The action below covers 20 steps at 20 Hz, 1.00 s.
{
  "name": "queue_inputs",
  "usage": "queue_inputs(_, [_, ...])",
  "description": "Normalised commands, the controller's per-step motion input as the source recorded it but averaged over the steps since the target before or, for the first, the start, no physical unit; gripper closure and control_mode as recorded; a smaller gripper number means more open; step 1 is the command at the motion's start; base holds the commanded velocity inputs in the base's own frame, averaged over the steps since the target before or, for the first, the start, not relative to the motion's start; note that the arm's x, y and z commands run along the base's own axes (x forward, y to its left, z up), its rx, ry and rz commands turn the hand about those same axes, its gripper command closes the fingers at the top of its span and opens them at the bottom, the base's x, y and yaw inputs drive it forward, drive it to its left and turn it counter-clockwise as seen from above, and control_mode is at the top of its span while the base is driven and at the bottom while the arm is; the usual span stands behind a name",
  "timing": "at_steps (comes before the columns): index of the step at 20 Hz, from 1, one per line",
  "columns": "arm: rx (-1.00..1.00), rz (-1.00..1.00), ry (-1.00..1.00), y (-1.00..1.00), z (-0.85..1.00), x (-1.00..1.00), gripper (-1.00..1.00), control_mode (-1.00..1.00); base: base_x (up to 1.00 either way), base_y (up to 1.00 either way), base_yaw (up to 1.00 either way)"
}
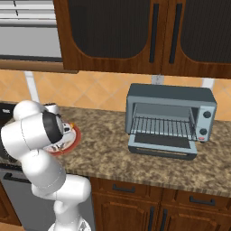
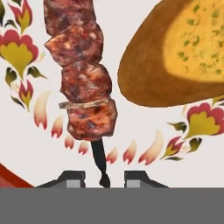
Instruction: Pick up the kebab skewer and baguette bread, and place them inside the toaster oven. Close the toaster oven door and start by setting the timer.
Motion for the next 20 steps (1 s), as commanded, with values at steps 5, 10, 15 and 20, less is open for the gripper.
queue_inputs(5, [0.0, 0.02, 0.0, -0.01, -0.13, 0.0, 1.0, -1.0, 0.0, 0.0, 0.0])
queue_inputs(10, [0.07, 0.06, -0.03, -0.28, 0.74, -0.32, 1.0, -1.0, 0.0, 0.0, 0.0])
queue_inputs(15, [0.08, -0.01, -0.1, -0.82, 0.83, -0.81, 1.0, -1.0, 0.0, 0.0, 0.0])
queue_inputs(20, [0.1, -0.21, 0.0, -1.0, 0.54, -0.4, 1.0, -1.0, 0.0, 0.0, 0.0])
